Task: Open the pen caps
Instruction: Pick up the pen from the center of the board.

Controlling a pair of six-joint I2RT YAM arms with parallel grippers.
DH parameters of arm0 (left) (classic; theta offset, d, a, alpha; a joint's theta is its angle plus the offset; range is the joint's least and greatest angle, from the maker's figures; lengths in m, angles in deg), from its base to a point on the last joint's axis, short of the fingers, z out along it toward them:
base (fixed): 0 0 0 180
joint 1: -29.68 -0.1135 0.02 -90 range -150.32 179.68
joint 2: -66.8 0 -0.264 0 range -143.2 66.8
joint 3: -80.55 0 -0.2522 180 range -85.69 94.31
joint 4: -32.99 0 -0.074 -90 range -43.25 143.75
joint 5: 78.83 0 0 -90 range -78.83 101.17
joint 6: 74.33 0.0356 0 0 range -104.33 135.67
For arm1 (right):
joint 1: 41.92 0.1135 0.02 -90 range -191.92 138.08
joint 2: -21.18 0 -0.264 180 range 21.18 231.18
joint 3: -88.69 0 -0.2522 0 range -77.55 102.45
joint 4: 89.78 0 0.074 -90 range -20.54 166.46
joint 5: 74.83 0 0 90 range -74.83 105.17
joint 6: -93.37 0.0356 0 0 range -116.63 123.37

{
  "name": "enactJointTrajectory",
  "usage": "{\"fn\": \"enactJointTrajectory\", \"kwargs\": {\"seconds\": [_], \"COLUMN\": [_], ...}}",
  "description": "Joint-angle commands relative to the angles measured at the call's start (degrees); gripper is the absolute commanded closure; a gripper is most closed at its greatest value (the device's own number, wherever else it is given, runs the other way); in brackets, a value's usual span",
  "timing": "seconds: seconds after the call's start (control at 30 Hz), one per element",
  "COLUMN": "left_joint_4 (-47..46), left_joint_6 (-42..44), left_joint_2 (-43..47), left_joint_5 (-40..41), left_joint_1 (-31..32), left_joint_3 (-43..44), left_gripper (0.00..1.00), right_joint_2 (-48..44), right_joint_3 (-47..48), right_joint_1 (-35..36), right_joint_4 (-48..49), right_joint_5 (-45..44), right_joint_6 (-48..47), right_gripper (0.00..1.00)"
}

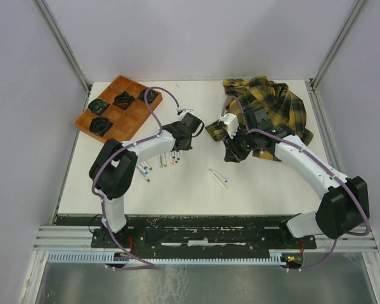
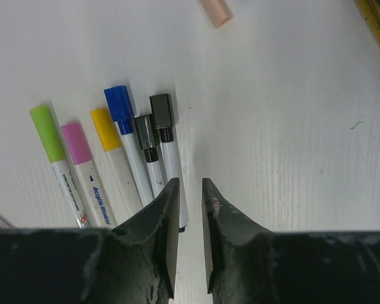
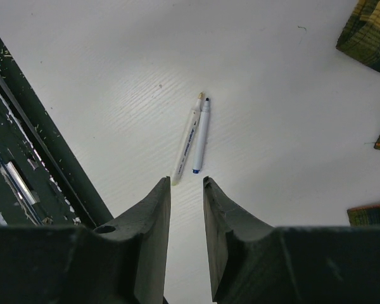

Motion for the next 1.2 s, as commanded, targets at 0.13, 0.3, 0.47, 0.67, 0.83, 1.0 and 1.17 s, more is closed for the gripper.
{"fn": "enactJointTrajectory", "kwargs": {"seconds": [0.13,0.3,0.47,0.67,0.83,1.0,1.17], "left_joint_4": [2.05,2.45,2.66,2.72,2.72,1.52,0.15], "left_joint_6": [3.86,4.27,4.03,3.73,3.13,2.46,1.76], "left_joint_2": [-3.44,-5.01,-6.11,-6.93,-7.35,-7.53,-6.85], "left_joint_5": [3.37,3.55,3.90,3.72,2.64,0.25,-2.26], "left_joint_1": [0.00,-0.11,-0.31,-0.51,-0.61,-0.71,-0.87], "left_joint_3": [3.62,4.40,4.49,4.52,4.09,2.70,1.20], "left_gripper": [0.74,0.74,0.74,0.75,0.75,0.75,0.85], "right_joint_2": [-1.12,-0.88,-0.91,-0.86,-0.89,-0.99,-1.18], "right_joint_3": [1.88,1.89,1.80,1.81,1.75,1.73,1.65], "right_joint_1": [-0.38,-0.38,-0.47,-0.47,-0.49,-0.60,-0.64], "right_joint_4": [0.92,1.02,0.95,1.07,1.08,1.10,1.19], "right_joint_5": [1.43,1.59,1.70,1.98,2.05,2.34,2.65], "right_joint_6": [-0.56,-0.50,-0.45,-0.47,-0.48,-0.43,-0.31], "right_gripper": [0.65,0.65,0.65,0.65,0.65,0.65,0.65]}}
